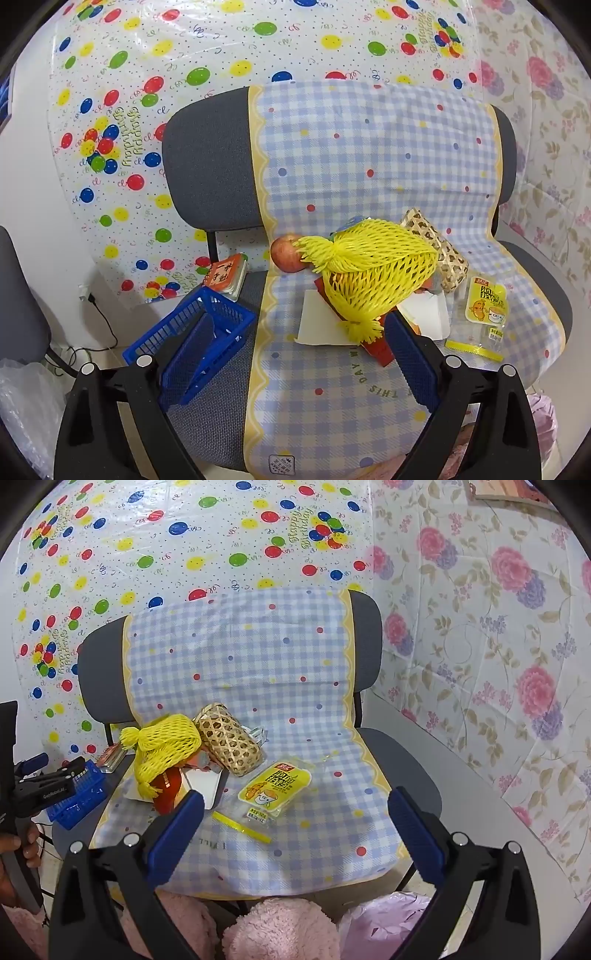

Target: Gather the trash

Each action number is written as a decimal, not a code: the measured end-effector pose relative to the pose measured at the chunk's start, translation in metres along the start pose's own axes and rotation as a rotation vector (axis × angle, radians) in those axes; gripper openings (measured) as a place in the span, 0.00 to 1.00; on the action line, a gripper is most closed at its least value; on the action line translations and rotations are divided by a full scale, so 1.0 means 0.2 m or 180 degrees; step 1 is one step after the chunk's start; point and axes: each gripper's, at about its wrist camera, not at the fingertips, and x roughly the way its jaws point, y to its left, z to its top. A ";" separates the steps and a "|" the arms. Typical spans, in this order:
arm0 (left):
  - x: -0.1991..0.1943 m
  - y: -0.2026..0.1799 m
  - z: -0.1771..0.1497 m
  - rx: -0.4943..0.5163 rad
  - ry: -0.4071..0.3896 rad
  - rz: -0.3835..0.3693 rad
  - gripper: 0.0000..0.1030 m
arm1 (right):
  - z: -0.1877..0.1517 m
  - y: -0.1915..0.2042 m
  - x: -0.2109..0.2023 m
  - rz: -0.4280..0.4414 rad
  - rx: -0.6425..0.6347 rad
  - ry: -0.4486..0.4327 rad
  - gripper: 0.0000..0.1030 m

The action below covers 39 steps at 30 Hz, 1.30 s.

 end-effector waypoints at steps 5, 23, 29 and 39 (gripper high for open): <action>0.00 0.00 0.00 0.0009 0.0003 -0.0002 0.90 | 0.00 -0.02 0.00 -0.0005 0.0011 0.0017 0.94; 0.03 -0.01 -0.01 0.0012 0.0042 0.0004 0.90 | -0.02 -0.02 0.04 0.0034 0.0041 0.0026 0.94; 0.04 -0.01 -0.01 0.0013 0.0044 0.0002 0.90 | -0.03 -0.04 0.05 0.0118 0.0202 0.0168 0.94; 0.04 -0.02 -0.01 0.0016 0.0059 0.0002 0.90 | -0.03 -0.05 0.06 0.0076 0.0137 0.0115 0.94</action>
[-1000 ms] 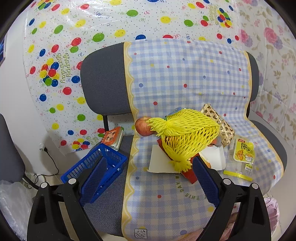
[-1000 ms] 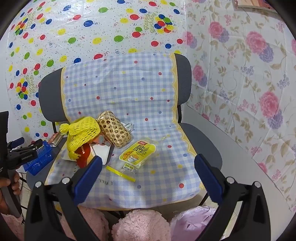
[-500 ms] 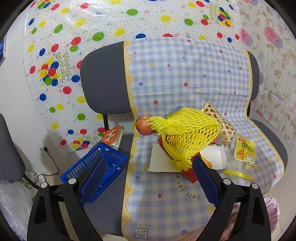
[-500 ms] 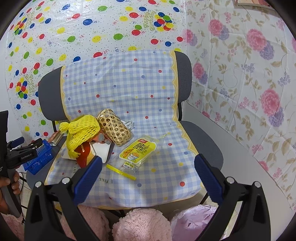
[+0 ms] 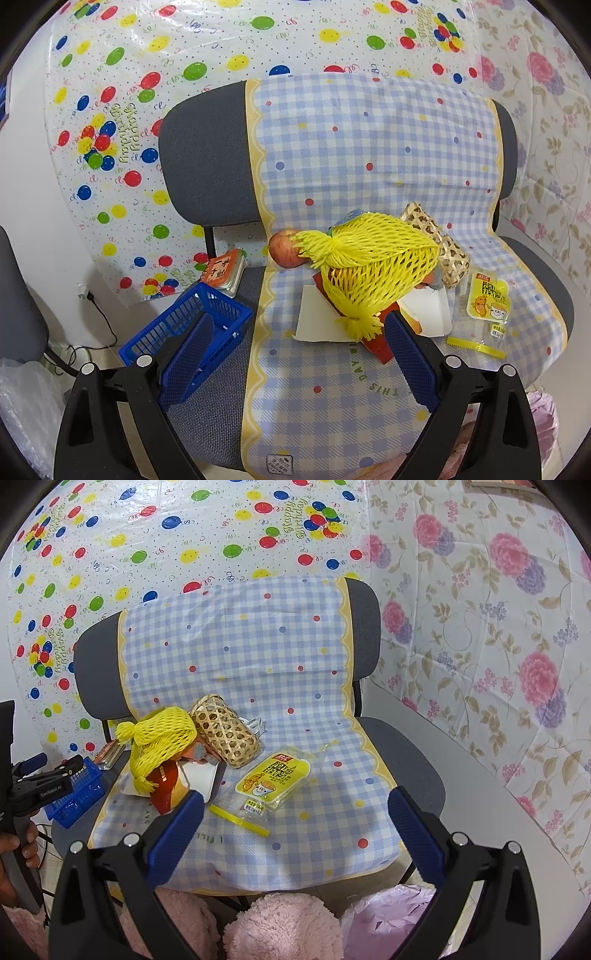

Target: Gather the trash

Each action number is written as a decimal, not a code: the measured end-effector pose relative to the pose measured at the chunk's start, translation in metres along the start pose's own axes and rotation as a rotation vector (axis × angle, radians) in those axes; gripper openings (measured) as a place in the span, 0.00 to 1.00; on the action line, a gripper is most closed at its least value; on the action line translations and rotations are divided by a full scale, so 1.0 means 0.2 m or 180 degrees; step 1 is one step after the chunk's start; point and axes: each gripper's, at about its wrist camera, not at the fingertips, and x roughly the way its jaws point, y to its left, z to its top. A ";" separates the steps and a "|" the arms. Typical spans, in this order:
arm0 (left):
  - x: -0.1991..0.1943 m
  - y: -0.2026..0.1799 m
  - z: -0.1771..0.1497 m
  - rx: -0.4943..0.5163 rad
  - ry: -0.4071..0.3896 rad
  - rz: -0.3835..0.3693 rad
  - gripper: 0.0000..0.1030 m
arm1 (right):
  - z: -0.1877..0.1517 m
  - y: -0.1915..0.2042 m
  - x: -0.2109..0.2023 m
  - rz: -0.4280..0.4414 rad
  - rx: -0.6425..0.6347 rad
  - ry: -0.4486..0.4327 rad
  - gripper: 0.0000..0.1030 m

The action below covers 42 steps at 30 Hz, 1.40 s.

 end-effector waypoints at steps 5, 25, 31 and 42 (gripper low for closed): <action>0.00 -0.01 -0.01 0.0010 0.0007 0.0001 0.90 | -0.01 0.00 0.01 -0.0023 -0.0039 -0.0023 0.94; 0.01 -0.01 -0.02 0.0013 0.0035 0.0010 0.90 | -0.02 0.01 0.04 0.0026 -0.0017 -0.0083 0.94; 0.12 0.02 -0.05 -0.0046 0.0132 -0.0146 0.90 | -0.06 0.01 0.18 0.0091 0.0016 -0.0086 0.94; 0.35 -0.16 -0.05 0.0333 0.0223 -0.0523 0.89 | -0.07 0.04 0.43 0.0169 -0.0084 0.0022 0.94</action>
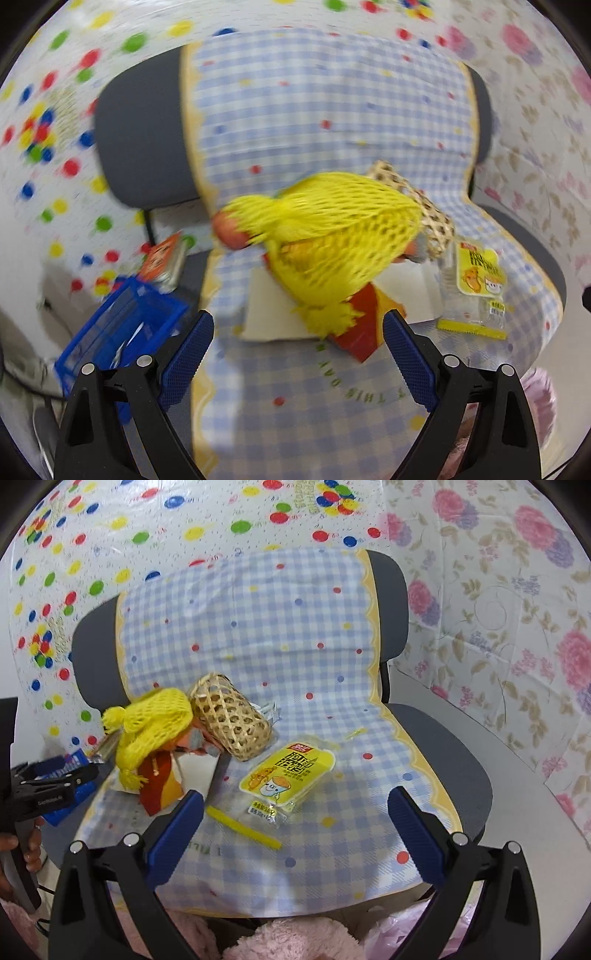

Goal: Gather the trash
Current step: 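Grasp the yellow foam net with the left tool while the right tool grasps the yellow snack packet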

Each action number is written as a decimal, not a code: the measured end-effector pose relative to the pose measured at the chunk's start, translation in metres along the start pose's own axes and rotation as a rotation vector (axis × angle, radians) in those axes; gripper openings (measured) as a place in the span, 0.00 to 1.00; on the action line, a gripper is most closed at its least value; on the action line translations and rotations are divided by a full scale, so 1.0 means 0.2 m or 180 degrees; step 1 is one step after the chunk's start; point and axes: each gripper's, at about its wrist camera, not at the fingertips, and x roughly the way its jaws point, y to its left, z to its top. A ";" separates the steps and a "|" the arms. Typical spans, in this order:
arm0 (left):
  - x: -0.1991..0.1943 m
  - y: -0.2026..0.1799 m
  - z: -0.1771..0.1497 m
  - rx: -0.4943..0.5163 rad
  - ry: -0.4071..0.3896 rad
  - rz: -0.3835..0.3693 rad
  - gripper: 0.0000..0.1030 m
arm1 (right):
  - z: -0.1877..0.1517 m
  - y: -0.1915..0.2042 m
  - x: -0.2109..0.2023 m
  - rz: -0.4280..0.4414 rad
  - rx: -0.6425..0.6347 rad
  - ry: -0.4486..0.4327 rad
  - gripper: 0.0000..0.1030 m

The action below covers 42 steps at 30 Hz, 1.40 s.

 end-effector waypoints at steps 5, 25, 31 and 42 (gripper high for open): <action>0.21 -0.14 0.08 0.0360 0.0043 0.0094 0.89 | 0.01 -0.06 0.11 -0.0062 0.0084 0.0177 0.94; 0.03 -0.01 0.22 0.0220 -0.0668 0.0214 0.13 | -0.12 -0.14 0.51 0.0670 0.0755 0.0565 0.68; -0.10 0.03 0.20 -0.0028 -0.0703 0.0047 0.13 | -0.17 -0.17 0.65 0.0777 0.1191 0.0700 0.42; -0.26 -0.07 0.11 -0.0014 -0.0681 -0.0441 0.13 | -0.06 -0.21 0.12 0.0663 0.0776 -0.0077 0.08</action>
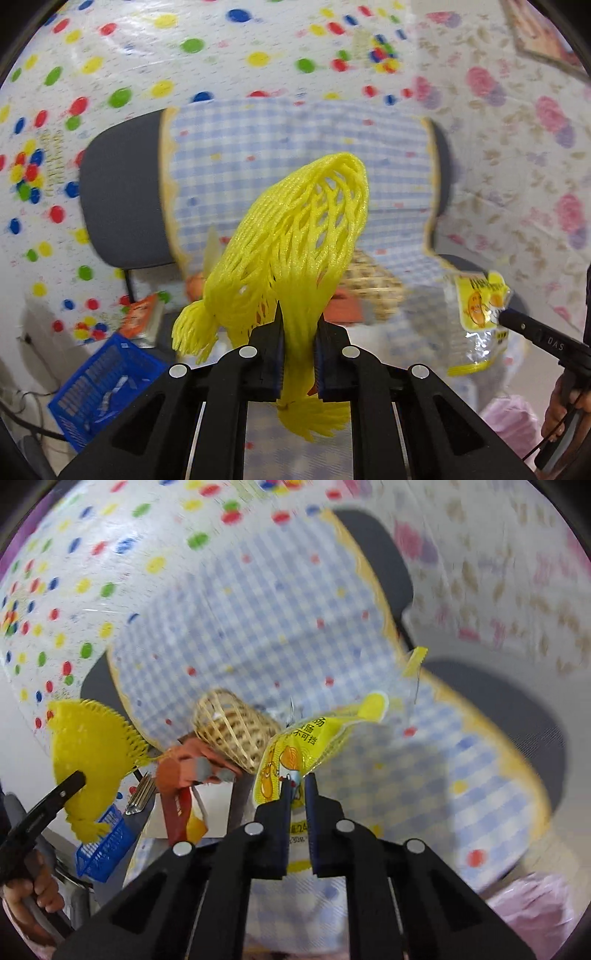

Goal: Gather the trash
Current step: 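Grasp the yellow foam net with the left tool while the right tool grasps the yellow snack packet, then carry both items over the pink-lined bin and open both tools to drop them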

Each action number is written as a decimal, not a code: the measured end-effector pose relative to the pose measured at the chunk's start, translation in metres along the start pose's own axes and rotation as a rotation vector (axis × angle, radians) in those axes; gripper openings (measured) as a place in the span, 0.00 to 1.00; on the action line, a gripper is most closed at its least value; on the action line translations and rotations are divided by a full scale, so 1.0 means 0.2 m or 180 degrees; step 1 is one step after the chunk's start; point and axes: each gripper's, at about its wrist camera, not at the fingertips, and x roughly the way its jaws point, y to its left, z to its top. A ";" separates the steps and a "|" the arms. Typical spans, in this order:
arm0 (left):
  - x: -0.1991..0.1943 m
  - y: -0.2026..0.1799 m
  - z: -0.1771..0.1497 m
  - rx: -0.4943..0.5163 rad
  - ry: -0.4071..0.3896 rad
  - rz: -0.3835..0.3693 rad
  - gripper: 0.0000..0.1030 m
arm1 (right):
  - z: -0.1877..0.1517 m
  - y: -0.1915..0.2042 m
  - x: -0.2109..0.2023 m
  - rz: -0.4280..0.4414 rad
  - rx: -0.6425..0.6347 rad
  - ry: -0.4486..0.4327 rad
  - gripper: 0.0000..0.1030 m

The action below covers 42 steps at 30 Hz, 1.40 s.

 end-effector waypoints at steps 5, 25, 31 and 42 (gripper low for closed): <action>-0.09 -0.21 -0.04 0.0108 -0.0036 -0.0525 0.13 | -0.04 -0.01 -0.32 -0.0323 -0.0265 -0.0194 0.08; -0.18 -1.17 -0.52 0.0963 0.0278 -0.2309 0.13 | -0.61 -0.41 -1.05 -0.1821 -0.0135 -0.0190 0.09; -0.12 -1.35 -0.67 0.1159 0.0525 -0.2426 0.14 | -0.74 -0.53 -1.04 -0.1905 0.0011 0.0028 0.10; 0.10 -1.55 -0.83 0.1278 0.1033 -0.2498 0.21 | -0.87 -0.73 -0.82 -0.1751 0.0266 0.0526 0.20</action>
